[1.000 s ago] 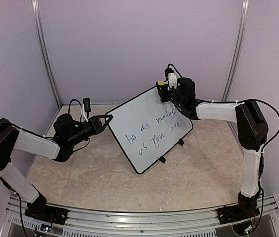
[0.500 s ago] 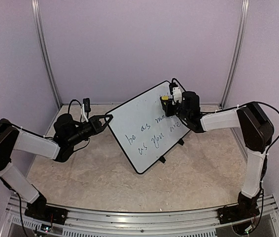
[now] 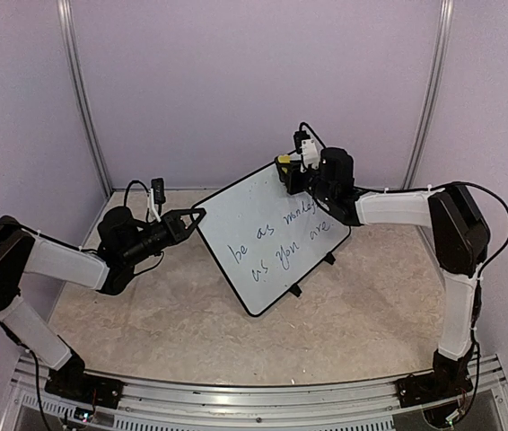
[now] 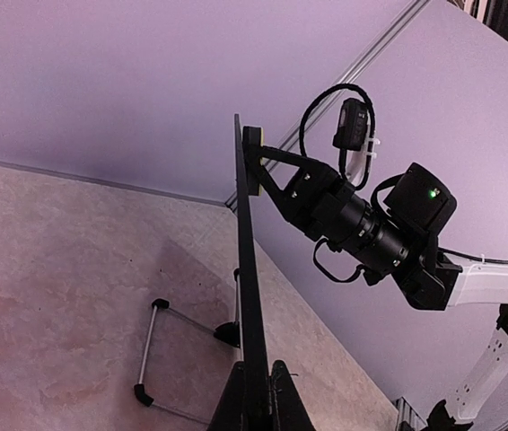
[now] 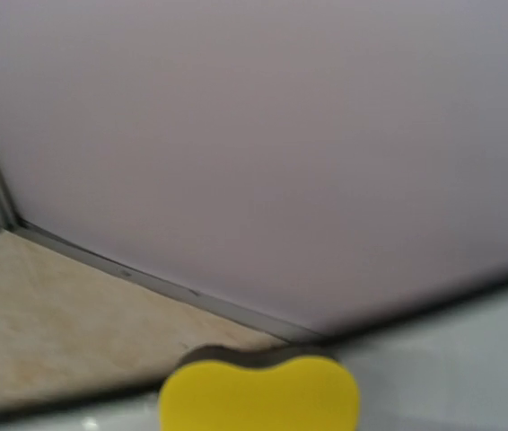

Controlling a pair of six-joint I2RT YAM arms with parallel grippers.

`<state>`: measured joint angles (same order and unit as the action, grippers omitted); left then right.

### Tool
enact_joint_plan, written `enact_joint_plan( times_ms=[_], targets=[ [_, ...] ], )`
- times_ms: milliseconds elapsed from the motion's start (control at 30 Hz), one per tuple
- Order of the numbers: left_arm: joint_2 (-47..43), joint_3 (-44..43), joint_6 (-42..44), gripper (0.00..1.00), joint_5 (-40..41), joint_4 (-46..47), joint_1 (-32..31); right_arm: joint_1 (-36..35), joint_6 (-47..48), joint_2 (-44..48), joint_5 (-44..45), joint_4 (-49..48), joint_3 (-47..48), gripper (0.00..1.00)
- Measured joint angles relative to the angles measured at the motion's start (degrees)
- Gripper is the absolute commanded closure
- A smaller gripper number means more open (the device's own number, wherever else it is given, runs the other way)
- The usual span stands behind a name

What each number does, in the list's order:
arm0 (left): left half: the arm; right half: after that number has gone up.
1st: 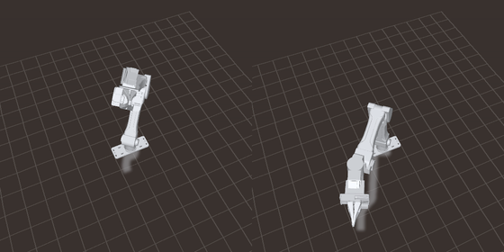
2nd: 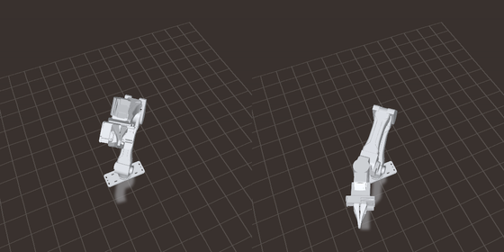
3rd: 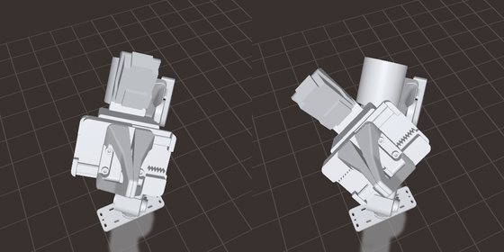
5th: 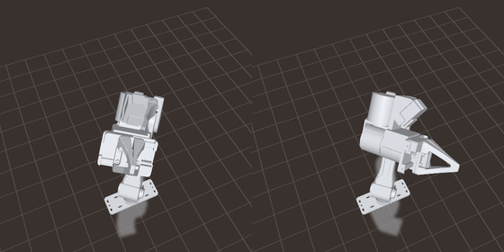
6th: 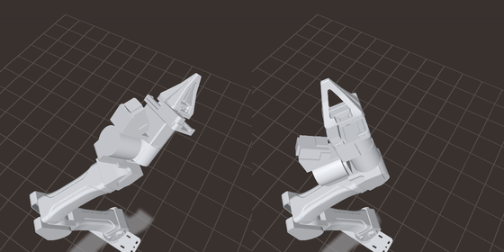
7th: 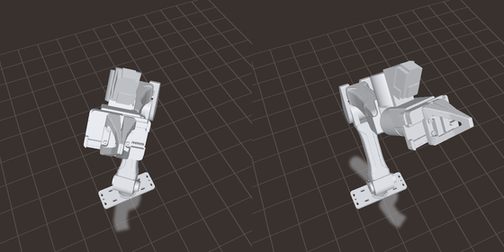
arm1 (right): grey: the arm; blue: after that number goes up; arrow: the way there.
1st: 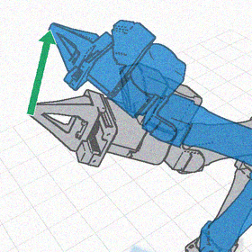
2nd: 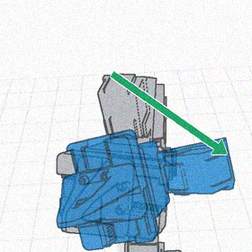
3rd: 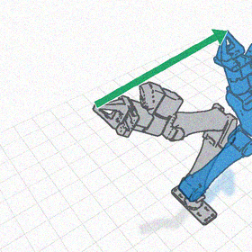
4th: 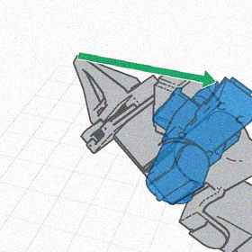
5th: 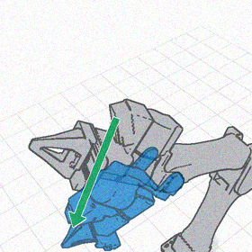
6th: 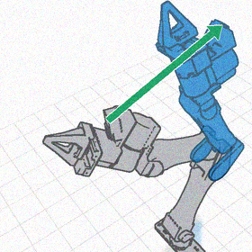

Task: Erase the whiteboard
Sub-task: Erase the whiteboard at the center of the board.

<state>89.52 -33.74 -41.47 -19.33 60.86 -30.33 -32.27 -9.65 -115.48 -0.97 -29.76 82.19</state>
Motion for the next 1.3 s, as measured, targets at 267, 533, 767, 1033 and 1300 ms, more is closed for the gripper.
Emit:
enact_joint_plan(
  times_ms=[267,533,767,1033,1300],
  targets=[
    [-0.02,0.00,-0.22,1.00,0.22,-0.09,0.02,-2.78,0.70,-1.09,2.12,-0.57,1.64,0.93],
    [-0.02,0.00,-0.42,1.00,0.28,-0.11,0.00,-1.05,-0.46,0.11,2.69,-2.25,-2.73,0.93],
    [-0.02,0.00,-0.39,1.00,0.28,-0.11,0.00,-0.59,-0.79,0.20,2.71,-2.43,-3.23,0.93],
    [-0.22,0.00,-0.17,1.00,0.20,-0.22,-0.04,2.10,-2.40,0.11,3.54,1.49,-1.18,0.93],
    [-0.55,0.00,0.17,1.00,0.13,-0.52,-0.11,3.48,-3.13,-0.02,3.52,2.54,-1.55,0.94]
  ],
)
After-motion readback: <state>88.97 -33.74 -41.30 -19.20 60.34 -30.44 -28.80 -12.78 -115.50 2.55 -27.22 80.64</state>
